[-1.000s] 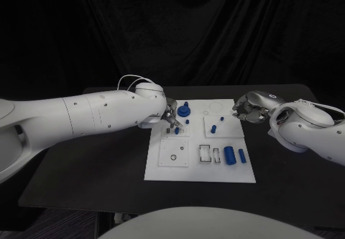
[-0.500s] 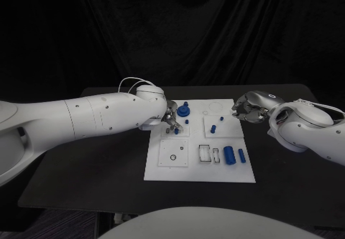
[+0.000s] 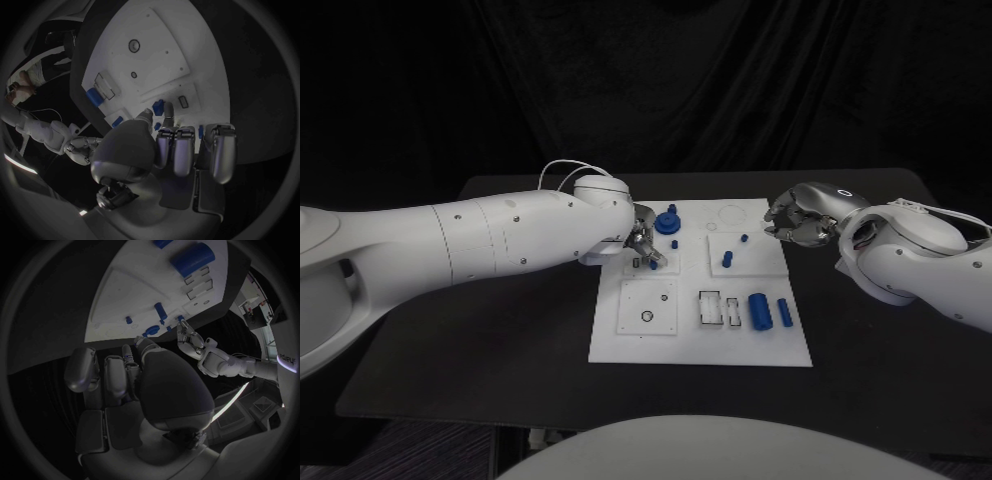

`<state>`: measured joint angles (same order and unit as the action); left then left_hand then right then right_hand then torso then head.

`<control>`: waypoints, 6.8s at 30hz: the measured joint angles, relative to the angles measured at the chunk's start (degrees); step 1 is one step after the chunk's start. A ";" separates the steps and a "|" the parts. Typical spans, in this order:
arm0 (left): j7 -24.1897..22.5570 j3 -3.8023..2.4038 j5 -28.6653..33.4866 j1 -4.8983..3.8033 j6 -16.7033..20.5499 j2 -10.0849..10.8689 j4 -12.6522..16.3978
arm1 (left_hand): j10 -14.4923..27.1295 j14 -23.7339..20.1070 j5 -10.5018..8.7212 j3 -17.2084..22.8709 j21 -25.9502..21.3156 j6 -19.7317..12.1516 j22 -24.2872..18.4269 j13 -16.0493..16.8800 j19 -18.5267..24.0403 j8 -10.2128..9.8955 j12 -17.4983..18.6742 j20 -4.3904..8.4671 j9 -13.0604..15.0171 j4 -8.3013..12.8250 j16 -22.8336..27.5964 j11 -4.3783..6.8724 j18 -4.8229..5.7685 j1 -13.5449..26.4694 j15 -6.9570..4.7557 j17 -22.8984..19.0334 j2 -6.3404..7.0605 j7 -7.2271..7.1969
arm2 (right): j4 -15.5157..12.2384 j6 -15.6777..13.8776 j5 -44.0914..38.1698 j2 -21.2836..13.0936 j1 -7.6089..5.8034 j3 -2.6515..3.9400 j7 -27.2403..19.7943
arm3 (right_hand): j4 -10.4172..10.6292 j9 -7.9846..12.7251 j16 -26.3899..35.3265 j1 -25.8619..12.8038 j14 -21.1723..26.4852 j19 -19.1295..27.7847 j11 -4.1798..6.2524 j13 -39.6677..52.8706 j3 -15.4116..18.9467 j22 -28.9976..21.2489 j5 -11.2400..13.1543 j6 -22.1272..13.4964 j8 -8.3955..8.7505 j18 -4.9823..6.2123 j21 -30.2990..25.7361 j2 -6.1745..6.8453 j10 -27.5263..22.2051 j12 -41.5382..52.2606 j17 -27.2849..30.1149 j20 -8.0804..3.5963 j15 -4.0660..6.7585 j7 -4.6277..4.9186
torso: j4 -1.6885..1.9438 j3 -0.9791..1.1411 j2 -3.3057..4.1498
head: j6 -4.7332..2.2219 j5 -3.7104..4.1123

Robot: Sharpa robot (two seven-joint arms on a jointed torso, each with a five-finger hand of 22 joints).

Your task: Assemble the parts on the task board

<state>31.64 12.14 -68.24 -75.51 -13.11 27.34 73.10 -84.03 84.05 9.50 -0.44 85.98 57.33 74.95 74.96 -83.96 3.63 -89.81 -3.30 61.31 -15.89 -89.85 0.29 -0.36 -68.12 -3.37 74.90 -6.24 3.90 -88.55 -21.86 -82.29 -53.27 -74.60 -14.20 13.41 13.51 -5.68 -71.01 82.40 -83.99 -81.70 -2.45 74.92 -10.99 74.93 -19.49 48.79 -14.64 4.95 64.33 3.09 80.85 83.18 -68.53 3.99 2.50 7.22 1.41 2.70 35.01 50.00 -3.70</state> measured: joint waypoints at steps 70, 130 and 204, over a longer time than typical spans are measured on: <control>1.96 0.00 -0.05 1.50 9.50 1.68 1.54 | -0.01 0.00 9.09 25.10 0.46 2.63 -0.03 -0.01 0.00 4.46 0.00 0.85 3.42 2.50 0.00 1.23 -0.01 4.53 -0.84 0.01 7.24 -1.60 | 0.06 -0.03 0.69 -0.19 0.00 0.02 -0.09 | -0.16 0.08 0.00 0.00 0.00 0.00 0.16 -0.01 -0.49 0.01 -0.24 0.42 0.00 0.00 -0.59 0.00 -0.16 0.00 0.06 0.00 0.00 0.01 | 0.17 -0.03 -0.06 | 0.00 -0.08; 1.71 -0.08 -0.12 6.31 23.14 4.07 4.32 | -0.01 0.00 3.08 16.08 -0.36 2.91 -0.04 -0.01 -0.21 4.60 0.00 1.04 2.98 -0.80 0.00 1.23 0.00 13.95 -0.83 0.04 4.00 -1.46 | 0.54 0.63 0.80 0.08 0.00 0.01 0.48 | -0.16 0.13 0.00 0.00 0.00 0.21 0.20 0.02 -0.80 -0.03 -0.23 0.42 0.00 -0.01 -1.16 0.00 -0.20 0.00 0.37 -0.21 0.00 0.01 | 0.01 -0.04 -0.01 | 0.00 -0.40; -2.92 -0.30 -0.30 6.68 21.91 5.87 4.92 | 0.22 0.00 7.91 0.39 -2.58 0.60 -0.04 -0.01 -0.21 4.26 0.00 0.62 3.53 0.42 0.00 0.62 -0.47 7.13 -0.41 0.00 -0.21 -0.62 | 0.62 2.07 1.36 -0.11 0.00 0.01 1.39 | -0.16 0.16 0.48 0.00 0.00 0.21 0.20 -0.01 -0.79 -0.03 -0.23 0.62 0.00 -0.01 -1.78 0.00 -0.20 0.00 0.67 -0.20 0.00 -0.19 | -0.02 -0.05 0.02 | 0.00 -0.70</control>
<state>28.72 11.84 -68.54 -68.84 8.81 33.21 78.02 -83.82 84.05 17.40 -0.05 83.40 57.93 74.90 74.95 -84.17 7.89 -89.80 -2.68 64.84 -15.48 -89.85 0.91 -0.83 -60.99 -3.78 74.91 -6.45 3.28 -87.93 -19.79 -80.93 -53.38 -74.60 -14.19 14.79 13.35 -5.52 -70.53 82.40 -84.00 -81.49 -2.26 74.91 -11.78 74.91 -19.72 49.41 -14.64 4.94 62.55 3.09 80.66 83.19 -67.86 3.79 2.50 7.03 1.40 2.65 35.02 50.00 -4.39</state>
